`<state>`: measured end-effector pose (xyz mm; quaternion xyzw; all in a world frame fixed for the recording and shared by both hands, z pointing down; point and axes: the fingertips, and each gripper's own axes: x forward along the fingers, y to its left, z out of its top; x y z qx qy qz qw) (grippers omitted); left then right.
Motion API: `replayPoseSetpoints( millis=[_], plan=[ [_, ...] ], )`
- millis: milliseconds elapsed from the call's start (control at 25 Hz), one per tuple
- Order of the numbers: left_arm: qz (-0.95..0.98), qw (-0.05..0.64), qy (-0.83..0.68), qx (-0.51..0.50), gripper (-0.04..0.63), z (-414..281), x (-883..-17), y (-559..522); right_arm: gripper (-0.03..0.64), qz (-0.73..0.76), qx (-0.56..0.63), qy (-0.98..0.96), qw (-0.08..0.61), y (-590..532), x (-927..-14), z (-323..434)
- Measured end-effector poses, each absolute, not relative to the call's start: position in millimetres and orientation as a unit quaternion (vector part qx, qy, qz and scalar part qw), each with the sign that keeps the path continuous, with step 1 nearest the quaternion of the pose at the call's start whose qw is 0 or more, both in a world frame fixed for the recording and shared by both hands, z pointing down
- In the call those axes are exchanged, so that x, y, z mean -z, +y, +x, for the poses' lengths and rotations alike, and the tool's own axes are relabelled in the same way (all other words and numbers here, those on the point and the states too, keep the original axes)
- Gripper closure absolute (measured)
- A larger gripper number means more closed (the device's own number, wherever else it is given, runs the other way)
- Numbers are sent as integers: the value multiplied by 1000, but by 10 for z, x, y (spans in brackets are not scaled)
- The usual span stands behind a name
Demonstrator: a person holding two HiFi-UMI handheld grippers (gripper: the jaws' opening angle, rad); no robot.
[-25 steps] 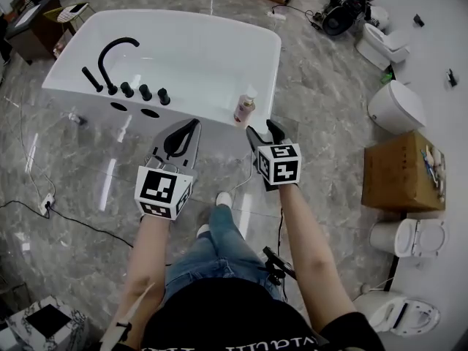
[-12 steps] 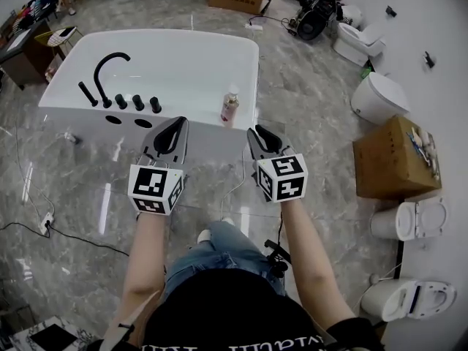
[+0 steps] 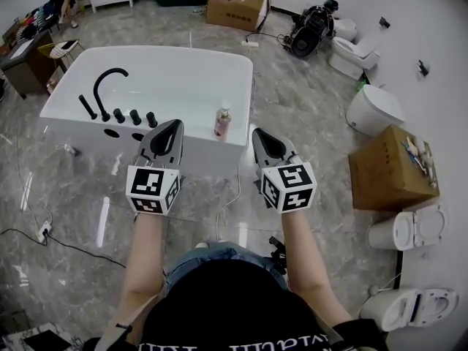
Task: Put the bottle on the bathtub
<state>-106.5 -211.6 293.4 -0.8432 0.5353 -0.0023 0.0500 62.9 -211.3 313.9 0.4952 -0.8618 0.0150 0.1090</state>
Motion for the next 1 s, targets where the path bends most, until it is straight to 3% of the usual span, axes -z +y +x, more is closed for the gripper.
replayPoseSetpoints(
  millis=[1000],
  plan=[
    [-838, 76, 540, -23, 588, -940, -2586, -2274, 603, 506, 31, -860, 66, -2069, -2630, 830]
  ],
)
